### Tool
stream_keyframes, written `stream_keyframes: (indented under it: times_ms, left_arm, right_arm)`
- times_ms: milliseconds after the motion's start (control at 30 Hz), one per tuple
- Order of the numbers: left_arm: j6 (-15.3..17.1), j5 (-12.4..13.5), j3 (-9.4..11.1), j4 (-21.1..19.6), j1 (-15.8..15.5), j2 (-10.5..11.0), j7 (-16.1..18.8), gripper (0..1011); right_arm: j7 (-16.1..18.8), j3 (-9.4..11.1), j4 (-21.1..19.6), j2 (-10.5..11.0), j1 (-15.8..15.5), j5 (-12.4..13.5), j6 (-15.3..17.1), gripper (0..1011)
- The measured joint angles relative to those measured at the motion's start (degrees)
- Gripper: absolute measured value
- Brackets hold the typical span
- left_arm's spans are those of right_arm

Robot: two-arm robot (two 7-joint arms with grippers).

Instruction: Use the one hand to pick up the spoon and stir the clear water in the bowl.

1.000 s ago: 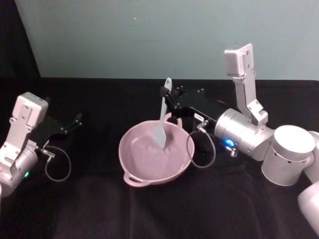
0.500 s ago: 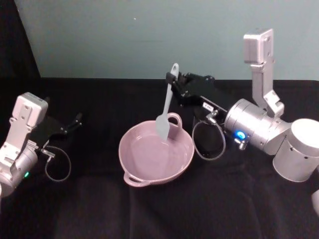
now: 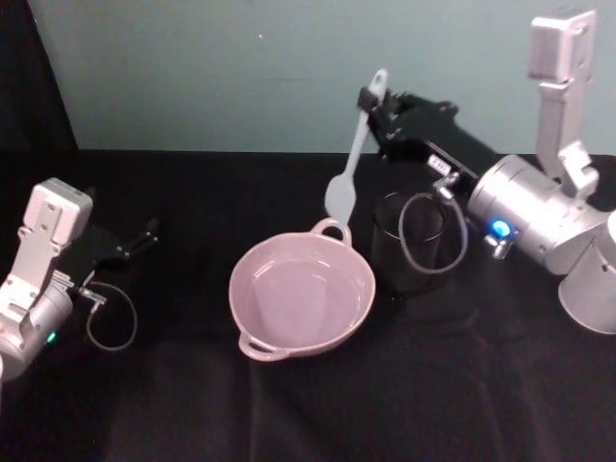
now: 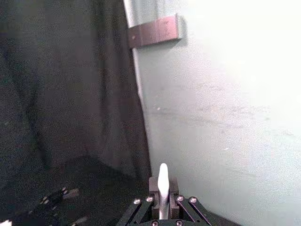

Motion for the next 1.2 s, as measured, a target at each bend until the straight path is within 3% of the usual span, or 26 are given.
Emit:
stream_keyframes:
  times_ms: [533, 1200]
  left_arm:
    - [0.0, 0.0, 0.0, 0.0, 0.0, 0.0, 0.0, 1011]
    - [0.0, 0.0, 0.0, 0.0, 0.0, 0.0, 0.0, 1011]
  right_arm:
    - [-4.3, 5.7, -2.6, 0.5, -1.9, 0.4, -0.4, 119]
    - [-5.5, 7.8, 0.4, -0.6, -3.3, 1.3, 0.1, 119]
